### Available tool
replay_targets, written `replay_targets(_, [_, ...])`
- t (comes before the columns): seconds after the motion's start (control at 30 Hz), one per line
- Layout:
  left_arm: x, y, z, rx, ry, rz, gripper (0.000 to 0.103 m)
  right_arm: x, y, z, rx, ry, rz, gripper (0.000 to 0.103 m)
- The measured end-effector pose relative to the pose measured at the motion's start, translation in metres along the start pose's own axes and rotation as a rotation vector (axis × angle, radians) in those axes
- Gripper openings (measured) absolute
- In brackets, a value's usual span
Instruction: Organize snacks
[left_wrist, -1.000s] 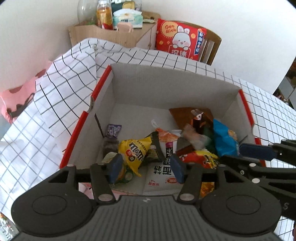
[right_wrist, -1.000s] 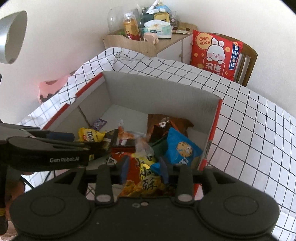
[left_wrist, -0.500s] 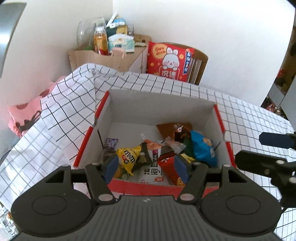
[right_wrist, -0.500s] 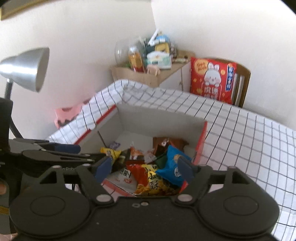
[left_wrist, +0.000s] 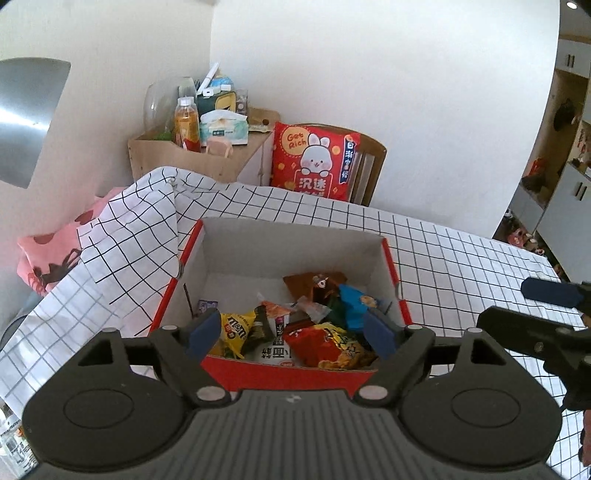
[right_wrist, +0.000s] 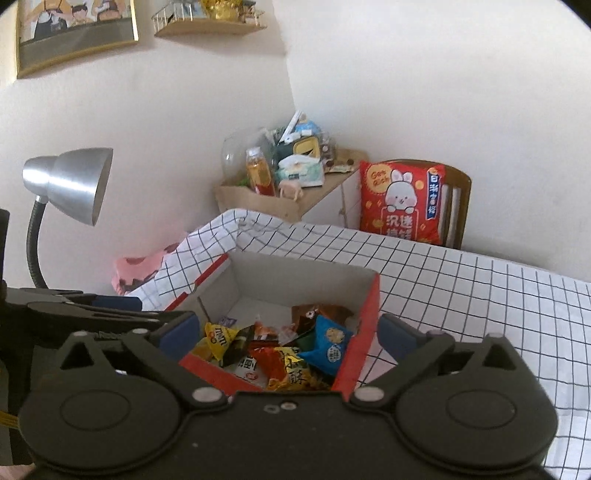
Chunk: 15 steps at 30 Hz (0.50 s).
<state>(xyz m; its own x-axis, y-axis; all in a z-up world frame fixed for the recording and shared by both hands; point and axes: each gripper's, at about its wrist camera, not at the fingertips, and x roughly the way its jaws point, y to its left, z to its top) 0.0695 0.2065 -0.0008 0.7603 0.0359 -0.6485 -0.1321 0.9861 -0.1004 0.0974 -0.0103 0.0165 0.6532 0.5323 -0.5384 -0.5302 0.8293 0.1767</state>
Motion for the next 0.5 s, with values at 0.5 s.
replay_targets(0.5, [-0.032, -0.013, -0.008, -0.006, -0.034, 0.004, 0.1, -0.024, 0.004, -0.019, 0.02, -0.043, -0.098, 0.103])
